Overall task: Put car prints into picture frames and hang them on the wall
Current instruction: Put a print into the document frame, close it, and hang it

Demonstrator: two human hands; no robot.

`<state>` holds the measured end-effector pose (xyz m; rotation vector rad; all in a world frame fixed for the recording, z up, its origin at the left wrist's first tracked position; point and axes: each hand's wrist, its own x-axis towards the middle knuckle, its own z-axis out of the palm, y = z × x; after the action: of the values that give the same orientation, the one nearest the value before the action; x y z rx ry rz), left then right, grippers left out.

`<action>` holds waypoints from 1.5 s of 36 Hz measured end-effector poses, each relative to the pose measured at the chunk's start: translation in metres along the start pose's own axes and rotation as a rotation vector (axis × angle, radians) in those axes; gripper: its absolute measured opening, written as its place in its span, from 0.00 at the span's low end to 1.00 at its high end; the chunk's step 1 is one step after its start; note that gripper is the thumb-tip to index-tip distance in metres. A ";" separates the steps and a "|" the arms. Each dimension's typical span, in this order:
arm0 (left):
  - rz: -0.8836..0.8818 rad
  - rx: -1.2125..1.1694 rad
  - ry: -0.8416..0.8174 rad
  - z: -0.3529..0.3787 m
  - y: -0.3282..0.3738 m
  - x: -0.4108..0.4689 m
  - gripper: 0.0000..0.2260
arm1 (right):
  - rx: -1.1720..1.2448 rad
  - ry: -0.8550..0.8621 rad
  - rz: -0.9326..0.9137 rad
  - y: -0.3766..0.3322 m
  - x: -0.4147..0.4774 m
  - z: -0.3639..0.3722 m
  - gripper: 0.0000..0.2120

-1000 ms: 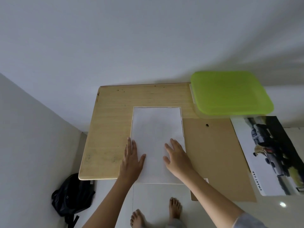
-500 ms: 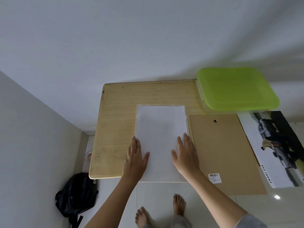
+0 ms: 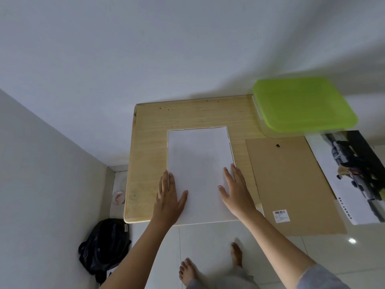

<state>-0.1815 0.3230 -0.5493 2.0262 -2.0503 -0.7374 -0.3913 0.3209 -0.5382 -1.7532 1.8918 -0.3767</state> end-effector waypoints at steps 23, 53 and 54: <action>0.307 0.111 -0.179 0.103 0.205 0.008 0.33 | -0.105 0.142 0.133 0.159 -0.023 -0.079 0.23; -0.153 -0.295 0.012 0.110 0.234 0.024 0.21 | 0.307 0.353 0.422 0.183 -0.042 -0.104 0.24; -0.161 -0.324 0.015 0.110 0.235 0.024 0.22 | 0.353 0.368 0.459 0.183 -0.041 -0.105 0.23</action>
<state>-0.4414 0.3140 -0.5433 2.0130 -1.6445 -1.0051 -0.6010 0.3677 -0.5423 -1.0324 2.2383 -0.8368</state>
